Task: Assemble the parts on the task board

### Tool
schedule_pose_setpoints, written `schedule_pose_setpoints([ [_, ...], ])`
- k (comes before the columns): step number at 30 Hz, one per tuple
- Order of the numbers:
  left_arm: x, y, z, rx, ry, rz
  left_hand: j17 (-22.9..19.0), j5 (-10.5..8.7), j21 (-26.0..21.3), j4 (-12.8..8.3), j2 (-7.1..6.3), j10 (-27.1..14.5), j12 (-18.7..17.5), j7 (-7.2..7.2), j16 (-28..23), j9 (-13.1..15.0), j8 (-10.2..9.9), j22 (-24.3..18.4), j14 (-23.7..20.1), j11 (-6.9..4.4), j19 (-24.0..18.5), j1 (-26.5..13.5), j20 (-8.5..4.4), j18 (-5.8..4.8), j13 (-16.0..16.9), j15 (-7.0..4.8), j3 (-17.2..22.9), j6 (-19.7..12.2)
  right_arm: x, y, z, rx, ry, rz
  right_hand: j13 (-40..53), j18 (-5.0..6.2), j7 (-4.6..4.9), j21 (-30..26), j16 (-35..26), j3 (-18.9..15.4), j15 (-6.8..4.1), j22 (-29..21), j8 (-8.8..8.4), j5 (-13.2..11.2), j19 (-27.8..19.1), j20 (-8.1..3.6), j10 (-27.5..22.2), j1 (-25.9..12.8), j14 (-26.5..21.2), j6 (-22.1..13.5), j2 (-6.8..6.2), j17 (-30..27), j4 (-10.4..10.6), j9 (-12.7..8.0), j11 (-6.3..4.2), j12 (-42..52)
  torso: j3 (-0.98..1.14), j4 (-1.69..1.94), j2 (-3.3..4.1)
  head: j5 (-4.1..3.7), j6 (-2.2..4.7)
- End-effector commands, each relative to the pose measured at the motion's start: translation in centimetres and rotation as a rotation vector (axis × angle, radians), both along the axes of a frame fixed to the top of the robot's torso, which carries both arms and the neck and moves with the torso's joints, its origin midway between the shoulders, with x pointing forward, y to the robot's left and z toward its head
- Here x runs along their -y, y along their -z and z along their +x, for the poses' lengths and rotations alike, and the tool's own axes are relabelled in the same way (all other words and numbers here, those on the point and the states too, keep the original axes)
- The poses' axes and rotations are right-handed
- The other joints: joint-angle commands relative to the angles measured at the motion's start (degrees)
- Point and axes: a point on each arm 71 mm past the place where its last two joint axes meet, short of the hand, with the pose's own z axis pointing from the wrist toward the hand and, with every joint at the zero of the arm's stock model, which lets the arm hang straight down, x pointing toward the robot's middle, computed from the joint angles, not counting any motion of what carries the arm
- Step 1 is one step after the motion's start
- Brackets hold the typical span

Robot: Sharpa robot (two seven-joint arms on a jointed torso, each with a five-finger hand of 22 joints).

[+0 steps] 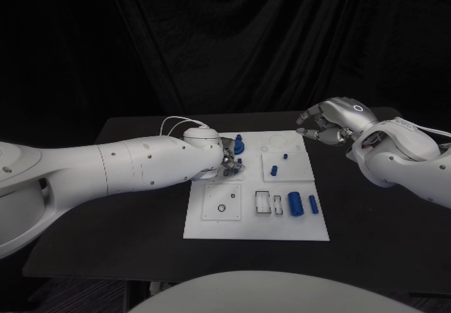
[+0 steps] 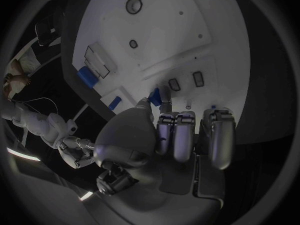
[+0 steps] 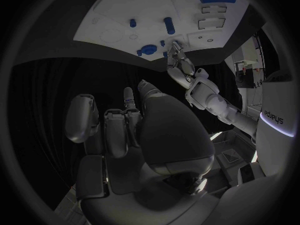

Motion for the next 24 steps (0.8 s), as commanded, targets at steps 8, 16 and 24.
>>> schedule_pose_setpoints([
  [8,0.28,0.13,-0.06,-0.003,0.020,-0.014,15.07,3.11,-0.43,-0.05,-0.61,5.96,-0.08,-0.05,0.15,0.13,-1.52,7.39,5.95,-0.35,0.14,1.44,-0.43,-0.42,14.95,-0.28,1.80,0.71,0.10,0.12,0.02,-0.005,0.013,-0.004,6.93,0.49,-0.01,-0.29,-0.50,-0.06,-0.15,8.79,-0.31,0.61,-0.18,-0.06,-0.36,0.31,3.59,0.51,-0.13,11.27,-0.32,-0.15,0.04,-0.30,-0.02,0.04,-0.01,-0.13,-0.01],
  [16,0.22,0.16,-0.03,-0.001,0.020,-0.018,15.07,5.83,-0.57,0.02,-1.38,5.96,-0.08,-0.13,0.15,0.53,-2.41,7.36,5.95,-0.42,0.07,2.06,-0.48,-0.39,14.95,-0.33,3.43,1.07,0.13,0.26,0.01,-0.013,0.014,-0.007,6.74,0.52,0.03,-0.66,-0.75,0.30,-0.13,8.75,-0.48,2.71,-0.15,-0.04,-0.46,0.83,3.55,0.73,-0.12,11.14,-0.54,-0.43,0.07,-0.49,0.02,-0.08,-0.03,-0.08,-0.01],
  [24,0.11,0.17,0.02,0.001,0.021,-0.024,15.07,7.60,-0.75,-0.13,-2.30,5.96,-0.08,-0.26,0.15,1.06,-3.17,7.30,5.95,-0.53,-0.02,2.93,-0.55,-0.35,14.95,-0.41,5.71,1.27,0.19,0.35,0.00,-0.018,0.017,-0.010,6.50,0.60,0.02,-1.15,-1.04,0.54,-0.14,8.65,-0.57,3.90,-0.28,-0.04,-0.68,1.10,3.45,0.86,-0.16,10.97,-0.64,-0.58,0.05,-0.72,-0.08,0.04,-0.06,-0.14,-0.01],
])
